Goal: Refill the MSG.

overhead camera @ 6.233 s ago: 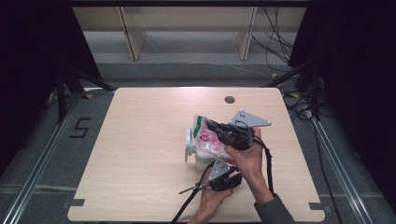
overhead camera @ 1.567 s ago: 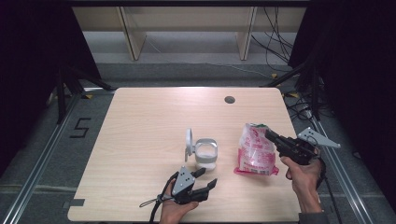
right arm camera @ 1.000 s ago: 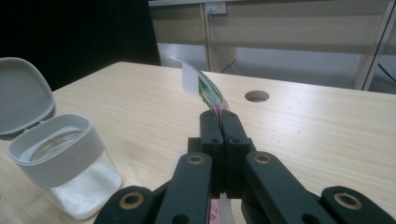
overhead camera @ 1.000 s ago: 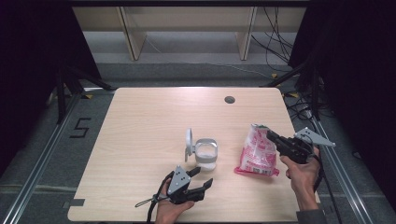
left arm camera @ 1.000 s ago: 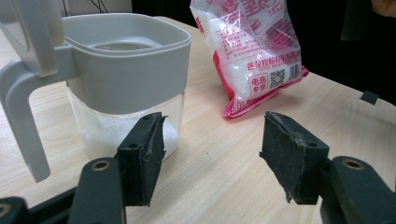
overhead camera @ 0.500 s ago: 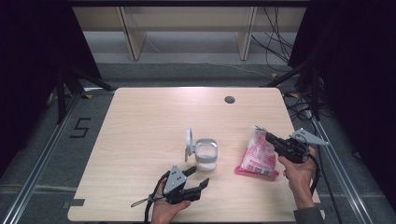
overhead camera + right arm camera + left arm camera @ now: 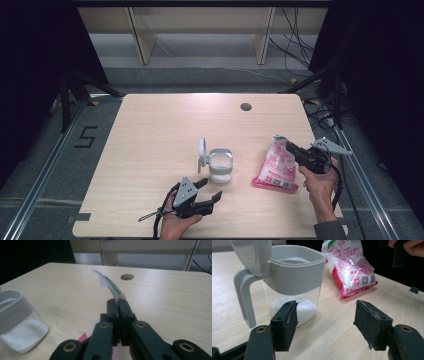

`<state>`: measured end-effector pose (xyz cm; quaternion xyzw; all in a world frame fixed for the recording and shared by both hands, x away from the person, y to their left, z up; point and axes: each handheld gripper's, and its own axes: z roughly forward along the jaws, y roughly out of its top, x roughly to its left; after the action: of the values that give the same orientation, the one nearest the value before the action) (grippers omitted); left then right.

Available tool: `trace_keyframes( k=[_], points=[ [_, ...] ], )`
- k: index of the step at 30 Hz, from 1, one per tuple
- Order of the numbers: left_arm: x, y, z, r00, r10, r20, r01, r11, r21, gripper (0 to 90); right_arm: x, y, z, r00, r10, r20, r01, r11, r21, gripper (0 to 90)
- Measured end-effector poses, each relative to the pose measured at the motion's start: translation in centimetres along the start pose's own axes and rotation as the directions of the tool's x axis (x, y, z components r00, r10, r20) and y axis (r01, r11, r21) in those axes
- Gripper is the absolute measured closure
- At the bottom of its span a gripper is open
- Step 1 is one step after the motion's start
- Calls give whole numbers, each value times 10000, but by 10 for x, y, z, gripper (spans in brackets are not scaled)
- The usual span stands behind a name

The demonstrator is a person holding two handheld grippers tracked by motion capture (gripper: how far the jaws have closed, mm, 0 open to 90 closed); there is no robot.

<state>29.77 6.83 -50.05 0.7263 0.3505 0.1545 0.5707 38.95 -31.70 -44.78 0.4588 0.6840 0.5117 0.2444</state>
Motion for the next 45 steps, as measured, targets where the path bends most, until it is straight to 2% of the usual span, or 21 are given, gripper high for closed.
trace_keyframes(
  k=[5,6,10,12,15,17,18,21,26,27,28,30,31,32,33,35,36,38,39,44,45],
  points=[
    [3,1,-4,9998,-72,-182,72,10000,23,335,0,-1,1,9994,285,179,-288,9994,172,896],
    [4,1,-4,9998,-82,-207,82,10000,3,335,-2,-1,3,9996,61,275,-64,9999,116,895],
    [6,1,-6,9997,-52,-253,52,10000,30,337,1,-1,2,9978,562,357,-573,9979,293,892],
    [7,1,-6,9996,-75,-272,77,9999,74,336,-3,-2,3,9987,392,334,-395,9992,78,888],
    [8,1,-7,9996,-69,-260,70,10000,43,336,-6,-4,4,9979,544,349,-547,9985,87,882],
    [9,0,-7,9995,-96,-305,97,9999,33,336,-5,-6,3,9937,923,632,-942,9951,285,880],
    [10,0,-7,9997,-63,-252,62,10000,-20,336,-9,-7,3,9957,705,607,-715,9973,137,879],
    [11,0,-9,9992,-101,-390,105,9999,104,336,-7,-7,3,9920,1060,682,-1077,9939,224,878],
    [14,1,-12,9990,-115,-433,116,9999,19,335,-10,-8,3,9934,822,801,-842,9962,221,845],
    [14,2,-13,9990,-113,-438,113,9999,7,336,-7,-8,1,9886,1229,873,-1270,9909,438,840],
    [15,2,-12,9992,-123,-378,121,9999,-61,336,-13,-9,1,9945,676,795,-701,9971,292,834],
    [15,2,-13,9987,-135,-500,138,9999,68,336,-14,-9,-1,9934,737,881,-763,9967,276,828],
    [15,2,-13,9987,-136,-486,139,9999,69,336,-12,-9,-2,9899,1056,944,-1094,9933,360,825],
    [15,2,-13,9988,-124,-481,128,9999,76,336,-15,-10,-2,9935,753,858,-777,9967,247,817],
    [15,2,-13,9989,-133,-448,135,9999,35,336,-16,-10,-3,9926,779,929,-807,9964,266,809],
    [15,2,-13,9990,-132,-433,134,9999,49,335,-16,-11,-2,9902,1012,963,-1021,9948,44,789],
    [16,2,-13,9993,-141,-348,140,9999,-32,334,-14,-9,-4,9856,1287,1100,-1327,9907,297,769],
    [16,3,-14,9988,-154,-466,154,9999,4,334,-13,-9,-6,9849,1095,1339,-1132,9934,201,719],
    [17,3,-15,9985,-188,-516,191,9998,53,334,-11,-8,-8,9823,1408,1239,-1441,9894,186,697],
    [19,3,-17,9986,-200,-496,201,9998,8,337,-5,-4,-16,9870,1047,1218,-1056,9944,9,644],
    [19,3,-17,9982,-272,-540,269,9996,-61,338,-5,-3,-17,9893,715,1273,-709,9974,-92,636]
  ],
)
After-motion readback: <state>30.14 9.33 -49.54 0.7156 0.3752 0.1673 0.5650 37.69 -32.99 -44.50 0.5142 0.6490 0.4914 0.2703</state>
